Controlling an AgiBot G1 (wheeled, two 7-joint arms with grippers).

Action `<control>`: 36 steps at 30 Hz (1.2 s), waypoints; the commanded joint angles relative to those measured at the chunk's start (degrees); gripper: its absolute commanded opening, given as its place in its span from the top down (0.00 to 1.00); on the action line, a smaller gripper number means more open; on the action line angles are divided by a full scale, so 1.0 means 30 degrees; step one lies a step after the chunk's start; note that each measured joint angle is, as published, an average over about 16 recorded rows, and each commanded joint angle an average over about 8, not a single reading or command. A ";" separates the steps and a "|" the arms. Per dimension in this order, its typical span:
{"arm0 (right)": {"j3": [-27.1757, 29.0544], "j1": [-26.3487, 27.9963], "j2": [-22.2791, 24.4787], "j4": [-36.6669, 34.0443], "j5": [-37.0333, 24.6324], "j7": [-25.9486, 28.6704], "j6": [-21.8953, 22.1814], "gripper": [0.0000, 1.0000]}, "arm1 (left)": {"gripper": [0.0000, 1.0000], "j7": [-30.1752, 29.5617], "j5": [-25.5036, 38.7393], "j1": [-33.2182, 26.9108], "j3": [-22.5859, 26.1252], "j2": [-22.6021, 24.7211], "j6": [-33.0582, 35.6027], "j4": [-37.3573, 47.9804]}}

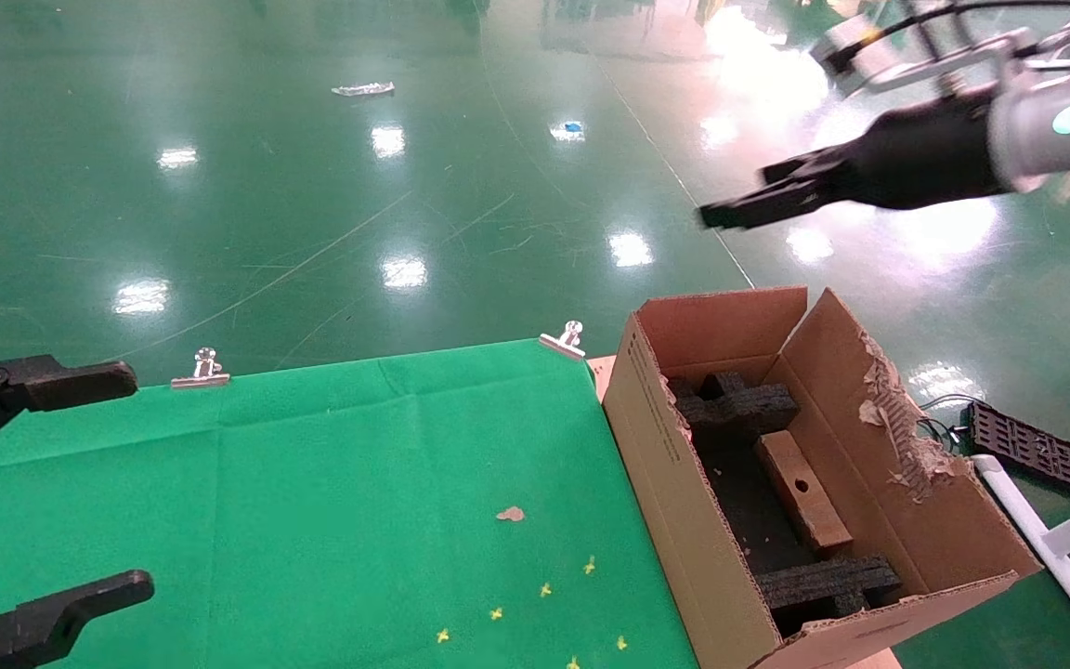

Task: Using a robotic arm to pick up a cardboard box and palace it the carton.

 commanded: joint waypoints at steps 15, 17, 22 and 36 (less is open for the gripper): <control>0.6489 -0.6407 0.0407 0.4945 0.2548 -0.2285 -0.1327 0.00 | 0.00 0.0009 -0.0010 -0.0006 0.0016 -0.0005 -0.0004 0.0004; 0.7278 -0.7186 0.0456 0.5546 0.2858 -0.2563 -0.1488 0.00 | 0.00 0.0010 -0.0011 -0.0006 0.0018 -0.0006 -0.0004 0.0004; 0.9309 -0.9191 0.0584 0.7094 0.3656 -0.3278 -0.1903 0.00 | 0.00 0.0012 -0.0015 -0.0008 0.0023 -0.0008 -0.0006 0.0004; 1.4948 -1.4759 0.0937 1.1391 0.5870 -0.5264 -0.3056 0.00 | 0.00 0.0019 -0.0024 -0.0011 0.0036 -0.0013 -0.0012 0.0004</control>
